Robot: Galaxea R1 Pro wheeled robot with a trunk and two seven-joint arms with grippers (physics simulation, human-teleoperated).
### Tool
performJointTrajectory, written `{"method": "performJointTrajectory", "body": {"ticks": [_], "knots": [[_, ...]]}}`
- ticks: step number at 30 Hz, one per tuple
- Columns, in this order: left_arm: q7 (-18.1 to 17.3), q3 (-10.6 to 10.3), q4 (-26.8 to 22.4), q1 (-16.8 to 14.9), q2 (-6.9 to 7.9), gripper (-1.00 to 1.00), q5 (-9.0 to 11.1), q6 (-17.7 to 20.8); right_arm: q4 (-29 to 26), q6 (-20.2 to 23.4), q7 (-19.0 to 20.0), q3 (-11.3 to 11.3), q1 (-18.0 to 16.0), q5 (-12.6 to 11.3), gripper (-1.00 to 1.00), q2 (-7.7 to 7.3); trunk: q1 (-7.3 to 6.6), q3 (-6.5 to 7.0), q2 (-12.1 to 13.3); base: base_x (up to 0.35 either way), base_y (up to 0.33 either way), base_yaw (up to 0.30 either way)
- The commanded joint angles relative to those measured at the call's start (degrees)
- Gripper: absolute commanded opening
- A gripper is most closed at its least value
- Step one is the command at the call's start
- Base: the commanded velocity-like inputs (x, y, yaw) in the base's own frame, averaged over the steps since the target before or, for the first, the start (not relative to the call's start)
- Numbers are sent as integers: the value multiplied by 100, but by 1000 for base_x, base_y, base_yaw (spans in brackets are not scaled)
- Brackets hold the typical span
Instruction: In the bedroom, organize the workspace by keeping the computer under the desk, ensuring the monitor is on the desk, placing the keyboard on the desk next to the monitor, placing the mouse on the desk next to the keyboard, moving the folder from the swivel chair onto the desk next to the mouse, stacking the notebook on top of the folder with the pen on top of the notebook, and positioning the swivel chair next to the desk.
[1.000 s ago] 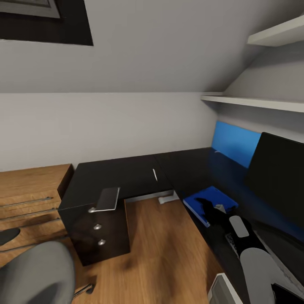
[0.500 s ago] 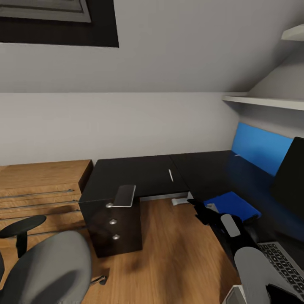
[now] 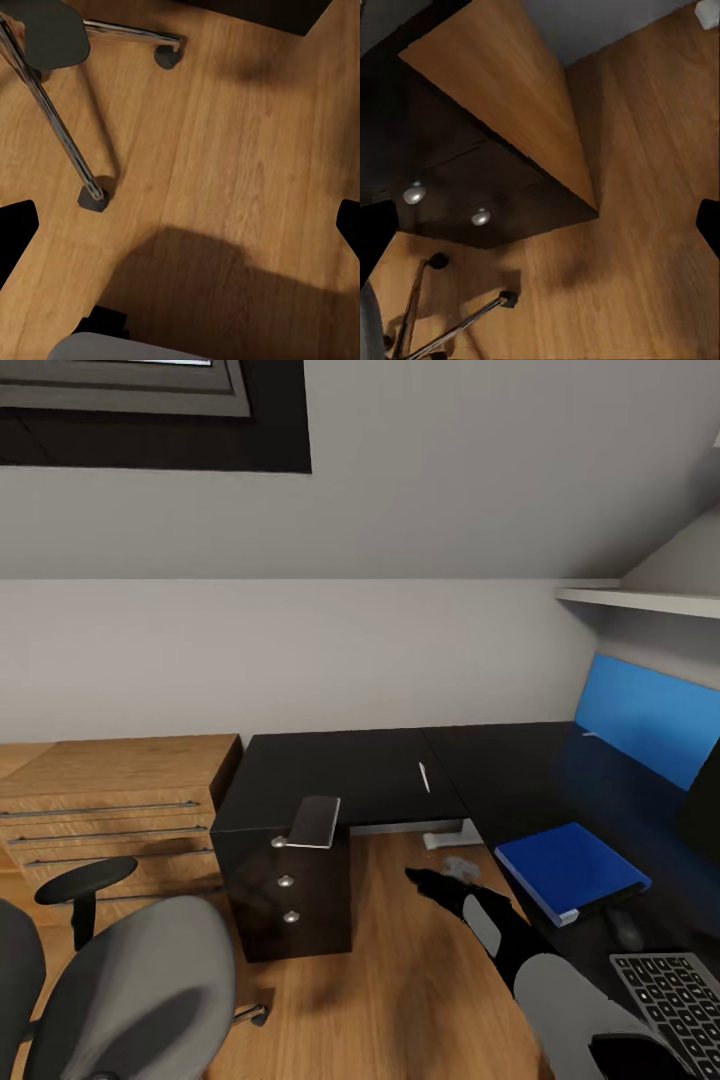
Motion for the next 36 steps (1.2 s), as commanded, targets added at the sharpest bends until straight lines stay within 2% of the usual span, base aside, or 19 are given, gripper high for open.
{"method": "performJointTrajectory", "body": {"ticks": [1, 4, 5, 7, 10, 19, 28, 36], "knots": [[-41, 14, -9, 3, -2, 100, 57, 2, 136, -257, 5, 57, -3, 78, 100, 21, 0, -5, -3, 0, 0, 13], [-41, 16, -9, 3, 0, 100, 57, 2, 514, -1089, 6, 183, -3, 352, 100, 98, 0, -5, -3, 0, 0, 8], [-40, 17, -9, 3, 1, 100, 56, 2, 723, -1576, 6, 235, -3, 491, 100, 145, 0, -5, -3, 0, 0, 4], [-40, 18, -9, 3, 2, 100, 56, 2, 943, -2079, 7, 278, -3, 640, 100, 187, 0, -5, -3, 0, 0, 3], [-37, 23, 2, 3, 2, 100, 56, 2, 1115, -2440, 7, 305, -3, 761, 100, 218, 0, -5, -3, 0, 0, 1], [-25, 27, 131, 3, 10, 100, 56, 8, 1808, -2629, 1, 314, -3, 888, 100, 231, 0, -5, -3, 0, 0, 0], [-9, 28, 154, 3, 11, 100, 56, 48, 2455, -2750, -4, 306, 28, 907, 100, 209, 0, -5, -3, 0, 0, 0], [-12, 28, 296, 3, 13, 100, 64, 56, 2553, -2875, -36, 300, 475, 901, 100, 193, 0, -5, -3, 0, 0, 0]]}}
